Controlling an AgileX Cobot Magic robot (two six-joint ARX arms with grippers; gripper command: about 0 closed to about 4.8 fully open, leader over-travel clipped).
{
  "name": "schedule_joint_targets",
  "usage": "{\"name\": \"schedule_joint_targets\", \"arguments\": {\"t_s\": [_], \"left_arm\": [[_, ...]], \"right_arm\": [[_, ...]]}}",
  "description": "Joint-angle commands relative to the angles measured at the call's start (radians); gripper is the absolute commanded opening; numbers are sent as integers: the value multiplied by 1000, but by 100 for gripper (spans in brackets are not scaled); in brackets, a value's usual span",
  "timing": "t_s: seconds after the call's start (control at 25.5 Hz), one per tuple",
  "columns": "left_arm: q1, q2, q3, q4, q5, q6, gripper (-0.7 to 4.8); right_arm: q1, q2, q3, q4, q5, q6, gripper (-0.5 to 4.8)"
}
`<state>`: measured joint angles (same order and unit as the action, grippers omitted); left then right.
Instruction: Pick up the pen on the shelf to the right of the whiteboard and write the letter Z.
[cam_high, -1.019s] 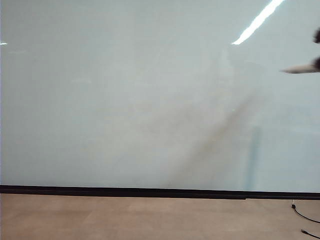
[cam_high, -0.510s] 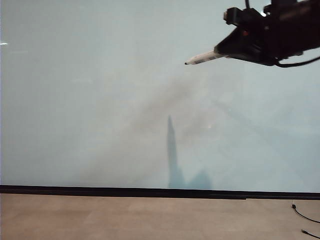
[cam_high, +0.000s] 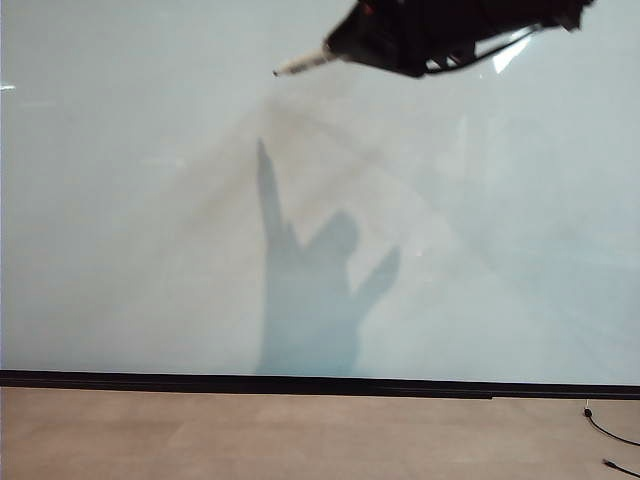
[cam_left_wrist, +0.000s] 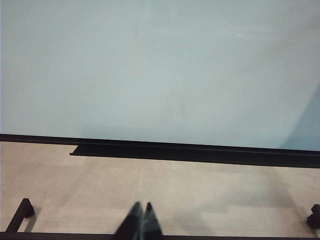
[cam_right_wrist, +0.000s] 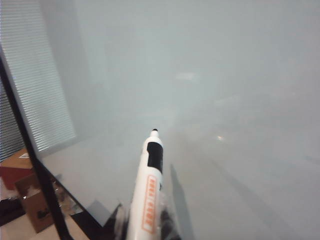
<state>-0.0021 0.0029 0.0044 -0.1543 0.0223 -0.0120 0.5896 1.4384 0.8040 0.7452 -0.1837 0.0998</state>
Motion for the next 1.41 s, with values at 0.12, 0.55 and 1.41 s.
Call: {"name": "schedule_joint_targets", "arguments": {"t_s": [0.12,0.55,1.41], "left_arm": [[0,0,2,5,0,4,-4],[0,0,2,5,0,4,-4],[0,0,2,5,0,4,-4]], "right_arm": [[10,8,161,-185,34,0,-6],[10,73,333,-307,-20,-4,-6],[8,40,355,-386,104,-33,-6]]}}
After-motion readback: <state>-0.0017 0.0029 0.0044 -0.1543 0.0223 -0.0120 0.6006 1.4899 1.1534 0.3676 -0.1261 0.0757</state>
